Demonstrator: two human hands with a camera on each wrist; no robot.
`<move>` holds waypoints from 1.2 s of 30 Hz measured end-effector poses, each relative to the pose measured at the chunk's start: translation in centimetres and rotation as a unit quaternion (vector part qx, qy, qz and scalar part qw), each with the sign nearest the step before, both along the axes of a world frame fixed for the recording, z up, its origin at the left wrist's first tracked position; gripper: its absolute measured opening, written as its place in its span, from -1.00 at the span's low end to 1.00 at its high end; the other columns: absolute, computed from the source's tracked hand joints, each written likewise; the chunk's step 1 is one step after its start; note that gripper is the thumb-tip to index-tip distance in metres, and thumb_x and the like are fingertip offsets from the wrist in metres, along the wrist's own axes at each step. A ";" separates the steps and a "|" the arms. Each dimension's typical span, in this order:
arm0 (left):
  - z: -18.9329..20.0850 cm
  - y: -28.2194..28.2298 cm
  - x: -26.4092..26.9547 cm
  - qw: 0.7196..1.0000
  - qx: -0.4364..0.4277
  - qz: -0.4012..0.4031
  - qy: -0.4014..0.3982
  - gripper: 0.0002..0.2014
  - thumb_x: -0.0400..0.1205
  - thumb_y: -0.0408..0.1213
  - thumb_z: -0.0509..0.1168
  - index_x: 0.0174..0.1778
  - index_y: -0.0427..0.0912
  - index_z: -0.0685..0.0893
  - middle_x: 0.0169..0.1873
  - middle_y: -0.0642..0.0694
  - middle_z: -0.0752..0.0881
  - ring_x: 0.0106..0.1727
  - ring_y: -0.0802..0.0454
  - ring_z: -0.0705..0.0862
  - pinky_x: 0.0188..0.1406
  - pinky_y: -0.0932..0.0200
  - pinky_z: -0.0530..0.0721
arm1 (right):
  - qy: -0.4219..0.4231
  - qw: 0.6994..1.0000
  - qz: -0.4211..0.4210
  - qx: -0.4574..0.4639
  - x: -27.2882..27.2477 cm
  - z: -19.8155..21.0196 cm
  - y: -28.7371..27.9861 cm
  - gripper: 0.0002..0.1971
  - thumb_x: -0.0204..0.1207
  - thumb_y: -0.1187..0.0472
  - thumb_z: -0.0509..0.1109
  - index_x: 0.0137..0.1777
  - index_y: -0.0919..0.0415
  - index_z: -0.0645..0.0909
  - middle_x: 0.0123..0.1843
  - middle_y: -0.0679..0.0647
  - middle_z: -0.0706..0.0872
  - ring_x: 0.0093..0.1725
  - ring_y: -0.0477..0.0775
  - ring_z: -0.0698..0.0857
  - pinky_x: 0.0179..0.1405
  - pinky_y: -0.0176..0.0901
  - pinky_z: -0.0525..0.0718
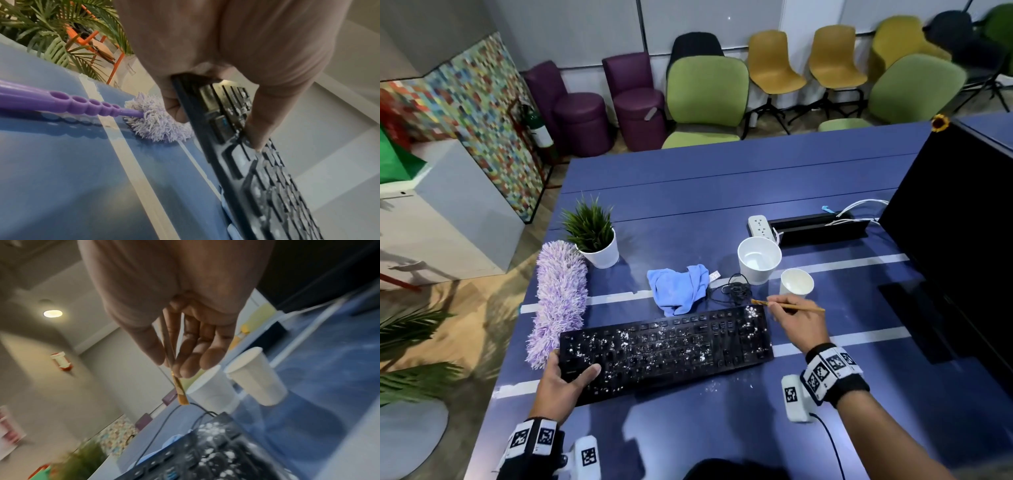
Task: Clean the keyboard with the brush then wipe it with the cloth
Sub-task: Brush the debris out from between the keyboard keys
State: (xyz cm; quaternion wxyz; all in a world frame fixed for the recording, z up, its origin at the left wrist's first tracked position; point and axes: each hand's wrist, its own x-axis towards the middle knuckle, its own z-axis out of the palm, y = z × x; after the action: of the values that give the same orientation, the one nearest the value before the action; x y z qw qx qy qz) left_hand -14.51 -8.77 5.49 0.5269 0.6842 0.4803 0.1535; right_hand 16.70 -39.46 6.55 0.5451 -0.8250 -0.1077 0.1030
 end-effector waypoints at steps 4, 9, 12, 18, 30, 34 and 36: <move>1.5 0.1 -0.2 0.995 0.078 -0.002 0.057 -0.48 0.26 -0.11 0.57 0.03 -0.05 0.48 -0.09 -0.15 0.76 0.03 -0.19 0.74 0.13 -0.12 0.62 | 0.069 0.997 -0.017 0.015 0.3 -1.5 -1.5 -0.81 0.52 0.37 0.43 -0.20 0.06 0.76 -0.34 0.02 0.78 -0.42 -0.18 0.71 -0.41 -0.41 0.63; 4.3 0.4 0.0 0.971 0.193 -0.041 0.132 -0.62 0.45 -0.22 0.51 0.07 -0.15 0.50 -0.05 -0.32 0.75 0.08 -0.33 0.68 0.09 -0.09 0.56 | 0.064 0.998 -0.021 0.008 0.0 -2.8 -1.6 -0.74 0.50 0.38 0.47 -0.24 -0.05 0.73 -0.35 -0.12 0.78 -0.41 -0.27 0.70 -0.21 -0.27 0.71; 4.9 1.4 -0.4 0.972 0.187 -0.056 0.133 -0.62 0.44 -0.27 0.52 0.12 -0.18 0.56 -0.08 -0.27 0.76 0.02 -0.23 0.72 0.05 -0.03 0.56 | 0.056 0.998 -0.012 0.005 -0.5 -3.2 -0.4 -0.80 0.54 0.31 0.46 -0.20 -0.04 0.73 -0.28 -0.07 0.79 -0.30 -0.19 0.74 -0.15 -0.23 0.71; 5.8 2.1 -1.0 0.969 0.161 -0.076 0.171 -0.53 0.41 -0.12 0.50 0.19 -0.15 0.56 -0.03 -0.22 0.75 0.03 -0.21 0.71 0.05 -0.03 0.58 | 0.058 0.996 0.057 -0.043 -2.5 -3.1 2.7 -0.85 0.59 0.14 0.42 -0.23 -0.01 0.67 -0.30 0.09 0.81 -0.34 0.06 0.76 -0.10 0.00 0.77; 4.9 1.5 -2.5 0.971 0.139 -0.059 0.184 -0.57 0.41 -0.13 0.51 0.13 -0.13 0.55 -0.03 -0.29 0.75 -0.01 -0.21 0.68 0.04 -0.06 0.56 | 0.030 0.967 0.044 -0.248 -2.2 -4.9 1.6 -0.77 0.60 0.10 0.36 -0.06 0.24 0.76 -0.11 0.23 0.83 0.00 0.27 0.77 -0.05 -0.04 0.67; 4.4 1.7 -2.6 0.970 0.146 -0.056 0.184 -0.61 0.48 -0.29 0.50 0.17 -0.16 0.56 -0.02 -0.28 0.74 -0.02 -0.18 0.68 0.05 -0.05 0.55 | 0.050 0.991 0.046 -0.116 -2.2 -3.5 2.0 -0.90 0.58 0.16 0.41 -0.14 0.07 0.73 -0.27 0.05 0.82 -0.26 -0.01 0.75 -0.02 -0.17 0.71; 4.4 1.7 -2.3 0.971 0.144 -0.057 0.182 -0.60 0.48 -0.31 0.49 0.21 -0.19 0.56 -0.03 -0.27 0.72 -0.04 -0.14 0.64 0.04 -0.02 0.52 | 0.073 0.989 0.097 -0.087 -3.0 -3.4 2.6 -0.89 0.57 0.11 0.43 -0.20 0.00 0.71 -0.31 0.00 0.82 -0.28 -0.02 0.78 -0.01 -0.08 0.77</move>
State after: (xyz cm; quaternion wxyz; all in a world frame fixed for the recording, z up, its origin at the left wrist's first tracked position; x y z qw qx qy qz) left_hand -16.85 -7.04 9.93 0.3343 0.7955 0.5013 0.0640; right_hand 13.68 -36.89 3.15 0.4654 -0.8452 -0.1377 0.2239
